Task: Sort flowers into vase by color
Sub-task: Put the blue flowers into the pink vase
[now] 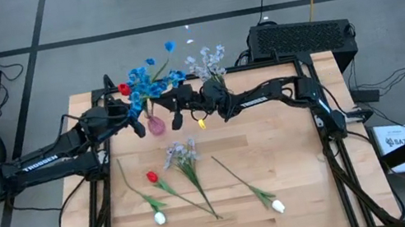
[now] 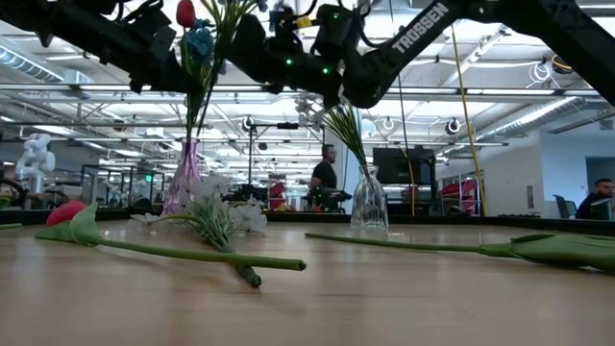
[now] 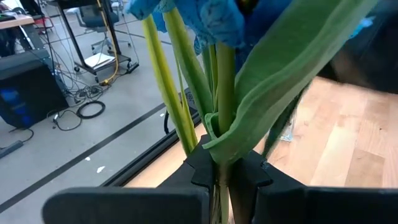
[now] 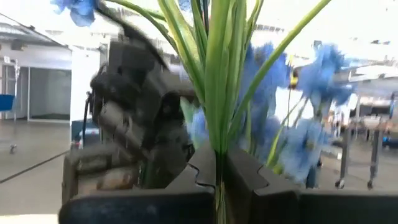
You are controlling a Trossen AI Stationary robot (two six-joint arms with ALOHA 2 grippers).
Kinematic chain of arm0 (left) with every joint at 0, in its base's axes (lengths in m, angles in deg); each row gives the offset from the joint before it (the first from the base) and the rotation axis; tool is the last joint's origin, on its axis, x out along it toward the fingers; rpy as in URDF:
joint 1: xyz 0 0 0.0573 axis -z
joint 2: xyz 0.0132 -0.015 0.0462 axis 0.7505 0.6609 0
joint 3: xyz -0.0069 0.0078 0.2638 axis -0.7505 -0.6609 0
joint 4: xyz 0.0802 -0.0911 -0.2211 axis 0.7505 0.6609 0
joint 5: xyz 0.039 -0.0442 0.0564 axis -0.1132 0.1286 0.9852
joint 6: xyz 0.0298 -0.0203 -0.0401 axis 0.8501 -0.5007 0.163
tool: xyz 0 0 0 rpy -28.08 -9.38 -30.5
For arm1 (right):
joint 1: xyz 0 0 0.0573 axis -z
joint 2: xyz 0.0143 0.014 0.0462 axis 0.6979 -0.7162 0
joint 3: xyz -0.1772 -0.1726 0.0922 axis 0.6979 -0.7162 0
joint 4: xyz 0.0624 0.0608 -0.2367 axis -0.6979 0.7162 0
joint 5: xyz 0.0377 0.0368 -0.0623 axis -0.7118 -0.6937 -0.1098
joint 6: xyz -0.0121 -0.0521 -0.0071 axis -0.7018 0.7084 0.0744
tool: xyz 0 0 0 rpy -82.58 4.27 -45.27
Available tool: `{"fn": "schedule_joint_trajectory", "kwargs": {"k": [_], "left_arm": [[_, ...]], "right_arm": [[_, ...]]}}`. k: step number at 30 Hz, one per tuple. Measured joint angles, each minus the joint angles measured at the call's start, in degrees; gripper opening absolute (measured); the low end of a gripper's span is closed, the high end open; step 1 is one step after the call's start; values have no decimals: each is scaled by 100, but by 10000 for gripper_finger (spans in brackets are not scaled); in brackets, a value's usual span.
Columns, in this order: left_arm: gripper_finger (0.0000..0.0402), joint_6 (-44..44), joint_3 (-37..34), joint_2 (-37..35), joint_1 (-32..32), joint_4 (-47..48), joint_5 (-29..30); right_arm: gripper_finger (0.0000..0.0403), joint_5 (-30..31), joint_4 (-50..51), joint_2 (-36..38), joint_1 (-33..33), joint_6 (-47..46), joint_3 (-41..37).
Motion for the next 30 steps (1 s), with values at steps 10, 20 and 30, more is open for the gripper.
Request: {"fn": "schedule_joint_trajectory", "kwargs": {"k": [10, 20, 30], "left_arm": [[27, 0, 0, 2, 0, 0, 0], [27, 1, 0, 2, 1, 1, -2], [27, 4, 0, 2, 0, 1, -2]], "right_arm": [[0, 68, 838, -1, -17, 392, 485], [0, 62, 983, -12, -26, 357, 524], [0, 35, 879, -9, -100, 192, 524]]}}
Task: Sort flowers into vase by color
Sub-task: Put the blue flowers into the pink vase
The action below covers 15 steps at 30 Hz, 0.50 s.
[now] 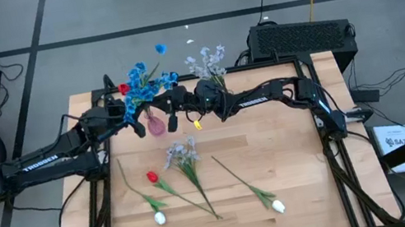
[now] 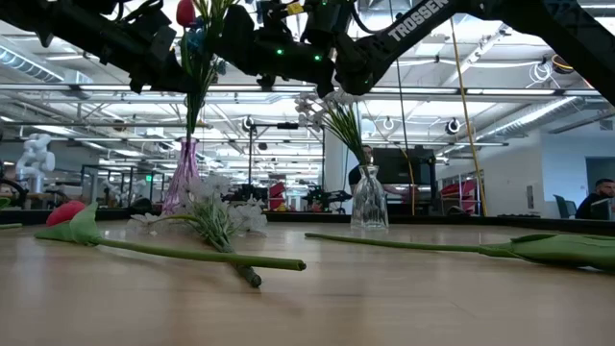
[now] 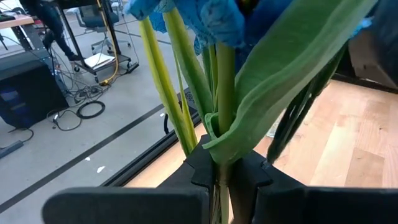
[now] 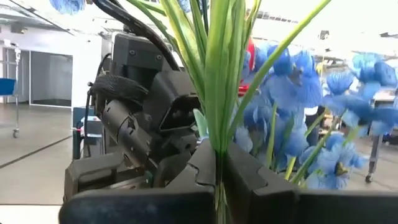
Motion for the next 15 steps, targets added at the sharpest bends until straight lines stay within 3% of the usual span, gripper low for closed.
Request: {"fn": "schedule_joint_trajectory", "kwargs": {"k": [15], "left_arm": [[27, -2, 0, 0, 0, 26, -17]], "right_arm": [[0, 37, 76, -431, 9, -299, 0]]}}
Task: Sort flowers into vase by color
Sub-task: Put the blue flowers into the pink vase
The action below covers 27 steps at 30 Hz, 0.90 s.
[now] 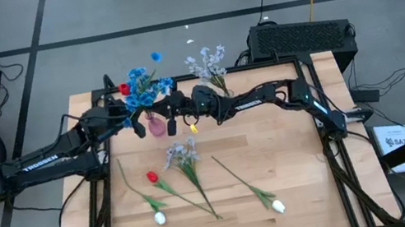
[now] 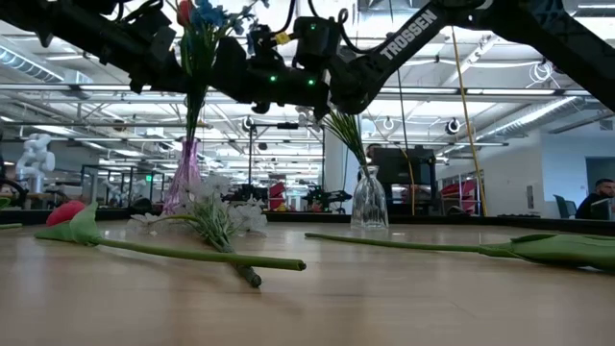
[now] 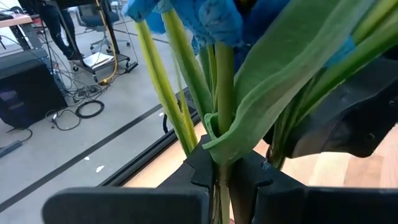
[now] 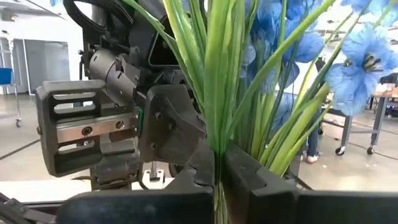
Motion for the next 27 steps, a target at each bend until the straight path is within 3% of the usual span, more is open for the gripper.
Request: {"fn": "schedule_joint_trajectory", "kwargs": {"k": [18, 22, 27], "left_arm": [[29, -402, 4, 392, 0, 276, -240], [53, -317, 4, 346, 0, 296, -249], [107, -88, 4, 266, -2, 299, -243]], "right_arm": [[7, -21, 546, -7, 7, 70, 2], [27, -48, 726, 13, 9, 71, 2], [81, -70, 1277, 128, 2, 83, 2]]}}
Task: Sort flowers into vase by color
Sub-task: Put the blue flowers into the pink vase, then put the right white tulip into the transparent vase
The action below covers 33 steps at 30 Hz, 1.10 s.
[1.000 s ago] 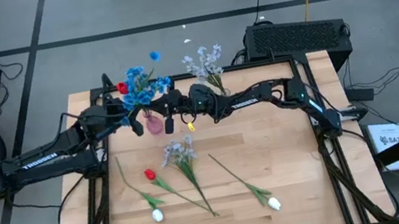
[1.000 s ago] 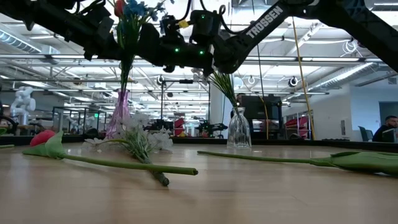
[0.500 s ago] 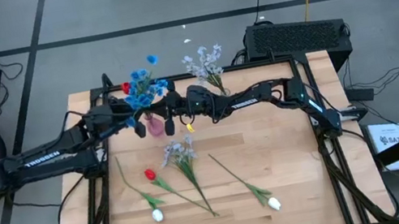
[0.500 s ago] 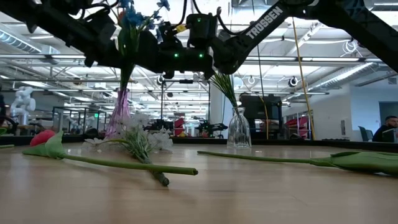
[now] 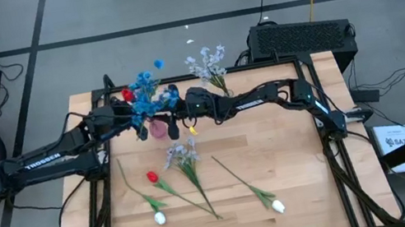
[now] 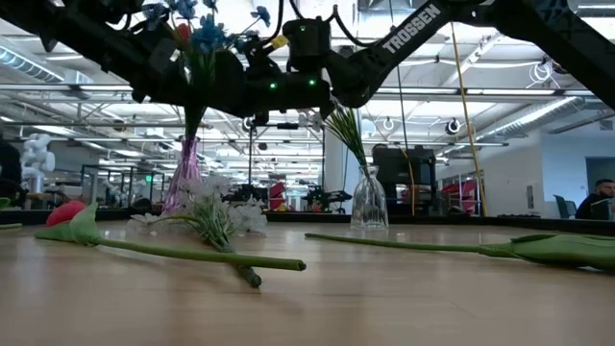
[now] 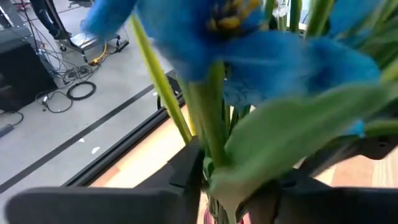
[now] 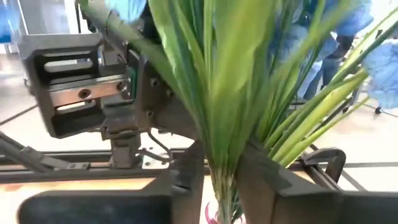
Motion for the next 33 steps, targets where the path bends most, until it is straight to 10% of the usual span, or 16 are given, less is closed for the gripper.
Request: {"fn": "schedule_joint_trajectory", "kwargs": {"k": [13, 33], "left_arm": [[153, 80, 300, -113, 4, 921, -212], [154, 554, 742, -244, 4, 1968, -229]], "right_arm": [[162, 103, 1611, 605, 94, 150, -2], [183, 398, 3426, 1353, 122, 290, -2]]}}
